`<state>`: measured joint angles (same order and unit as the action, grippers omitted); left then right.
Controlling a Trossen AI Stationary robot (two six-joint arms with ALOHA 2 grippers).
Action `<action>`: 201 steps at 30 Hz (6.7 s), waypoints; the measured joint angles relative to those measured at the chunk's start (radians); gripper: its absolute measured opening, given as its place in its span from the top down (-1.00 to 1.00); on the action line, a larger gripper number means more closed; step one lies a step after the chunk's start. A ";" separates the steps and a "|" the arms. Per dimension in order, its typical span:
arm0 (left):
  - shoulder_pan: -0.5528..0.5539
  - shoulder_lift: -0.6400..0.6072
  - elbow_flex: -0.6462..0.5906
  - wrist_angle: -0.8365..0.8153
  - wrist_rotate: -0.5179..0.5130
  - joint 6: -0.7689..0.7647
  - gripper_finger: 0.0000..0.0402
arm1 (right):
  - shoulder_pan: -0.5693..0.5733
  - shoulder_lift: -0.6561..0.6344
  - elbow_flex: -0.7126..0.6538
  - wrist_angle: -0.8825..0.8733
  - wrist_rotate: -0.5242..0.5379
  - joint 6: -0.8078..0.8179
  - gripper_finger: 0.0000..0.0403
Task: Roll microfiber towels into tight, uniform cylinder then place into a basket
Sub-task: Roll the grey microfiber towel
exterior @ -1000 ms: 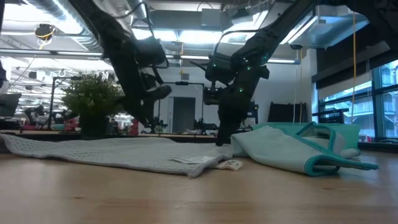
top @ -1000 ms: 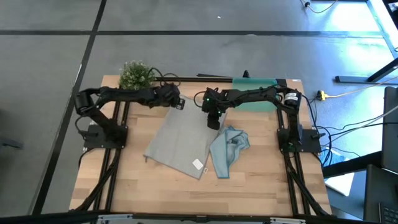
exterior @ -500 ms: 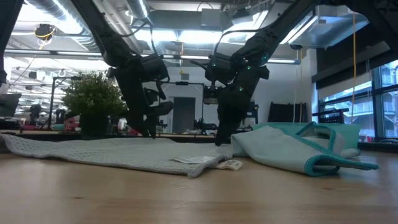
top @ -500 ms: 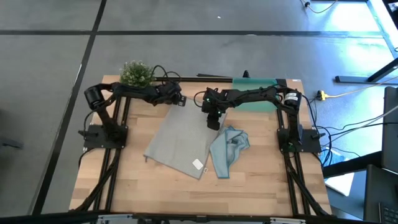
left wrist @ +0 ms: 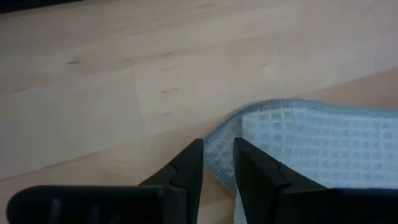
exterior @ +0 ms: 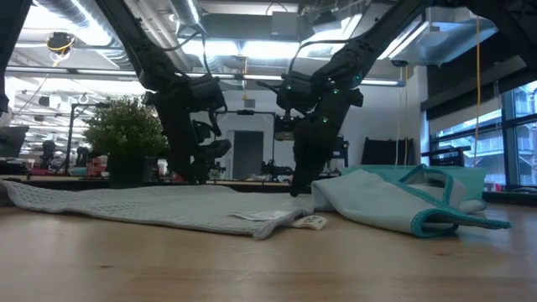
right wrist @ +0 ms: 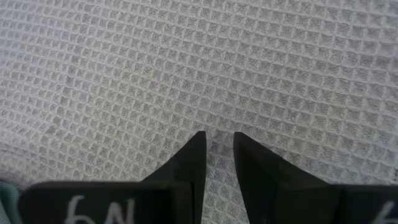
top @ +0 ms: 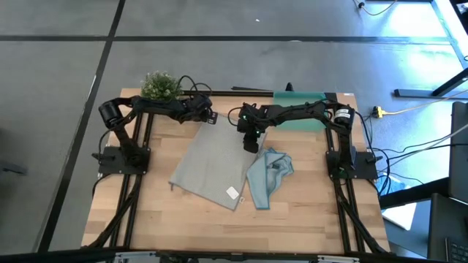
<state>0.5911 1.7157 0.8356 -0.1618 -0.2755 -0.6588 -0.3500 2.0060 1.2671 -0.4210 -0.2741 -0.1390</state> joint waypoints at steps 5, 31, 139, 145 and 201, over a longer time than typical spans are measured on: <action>0.000 0.000 0.000 -0.035 -0.020 0.015 0.58 | 0.000 0.000 0.000 0.000 0.000 0.000 0.59; 0.069 0.018 0.000 -0.170 -0.130 -0.009 0.58 | 0.000 0.000 0.000 -0.012 0.000 0.003 0.59; -0.848 -0.203 -0.149 -0.497 0.330 -0.906 0.59 | 0.021 -0.137 0.000 -0.254 0.008 -0.022 0.59; -0.848 -0.202 -0.148 -0.537 0.310 -0.855 0.80 | 0.026 -0.137 0.001 -0.255 0.008 -0.019 0.59; -0.805 -0.356 -0.064 -1.103 0.123 -0.443 1.00 | 0.485 -0.054 0.001 0.226 -0.011 -0.100 0.52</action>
<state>-0.2142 1.3598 0.7715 -1.2644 -0.1523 -1.1020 0.1345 1.9522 1.2682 -0.1954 -0.2851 -0.2391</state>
